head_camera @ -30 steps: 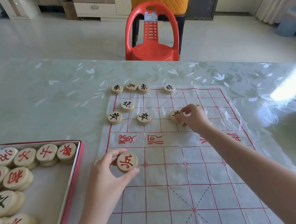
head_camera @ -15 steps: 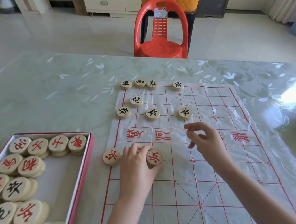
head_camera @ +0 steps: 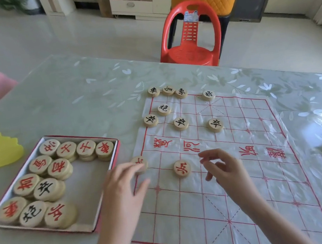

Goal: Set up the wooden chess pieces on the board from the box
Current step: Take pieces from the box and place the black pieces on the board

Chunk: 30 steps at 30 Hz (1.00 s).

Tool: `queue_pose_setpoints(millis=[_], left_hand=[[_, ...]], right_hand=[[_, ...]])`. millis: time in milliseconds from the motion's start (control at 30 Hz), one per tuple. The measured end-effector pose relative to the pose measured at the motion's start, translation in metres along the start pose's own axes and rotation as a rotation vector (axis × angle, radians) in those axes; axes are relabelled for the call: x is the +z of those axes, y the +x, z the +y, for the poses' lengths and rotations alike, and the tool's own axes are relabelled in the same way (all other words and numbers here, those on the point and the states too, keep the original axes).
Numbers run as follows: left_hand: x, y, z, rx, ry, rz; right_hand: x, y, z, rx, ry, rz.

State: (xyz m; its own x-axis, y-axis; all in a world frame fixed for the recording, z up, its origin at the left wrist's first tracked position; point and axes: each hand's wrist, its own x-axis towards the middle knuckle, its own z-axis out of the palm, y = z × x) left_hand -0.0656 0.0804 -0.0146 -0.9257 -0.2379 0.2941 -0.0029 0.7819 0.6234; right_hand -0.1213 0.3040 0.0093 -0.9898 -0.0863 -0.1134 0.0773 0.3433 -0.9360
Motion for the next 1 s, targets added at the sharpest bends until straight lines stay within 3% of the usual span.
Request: queue_pose_setpoints(millis=[100, 233, 500, 600, 767, 1000], left_hand=[[-0.054, -0.021, -0.046, -0.105, 0.179, 0.036], [-0.095, -0.046, -0.095, -0.226, 0.330, -0.071], [-0.102, -0.026, -0.089, -0.336, 0.472, -0.168], [-0.108, -0.023, -0.080, -0.339, 0.340, -0.073], [-0.126, -0.027, -0.072, -0.382, -0.138, 0.209], [-0.137, -0.036, -0.089, -0.469, -0.281, 0.232]], right_hand=[[0.021, -0.011, -0.007, -0.017, -0.020, -0.110], [0.048, -0.024, -0.017, -0.030, -0.010, -0.198], [0.076, -0.038, -0.031, -0.028, -0.044, -0.262], [0.083, -0.042, -0.036, -0.028, -0.063, -0.265], [0.117, -0.045, -0.059, -0.109, -0.141, -0.361], [0.199, -0.033, -0.079, -0.362, -0.443, -0.571]])
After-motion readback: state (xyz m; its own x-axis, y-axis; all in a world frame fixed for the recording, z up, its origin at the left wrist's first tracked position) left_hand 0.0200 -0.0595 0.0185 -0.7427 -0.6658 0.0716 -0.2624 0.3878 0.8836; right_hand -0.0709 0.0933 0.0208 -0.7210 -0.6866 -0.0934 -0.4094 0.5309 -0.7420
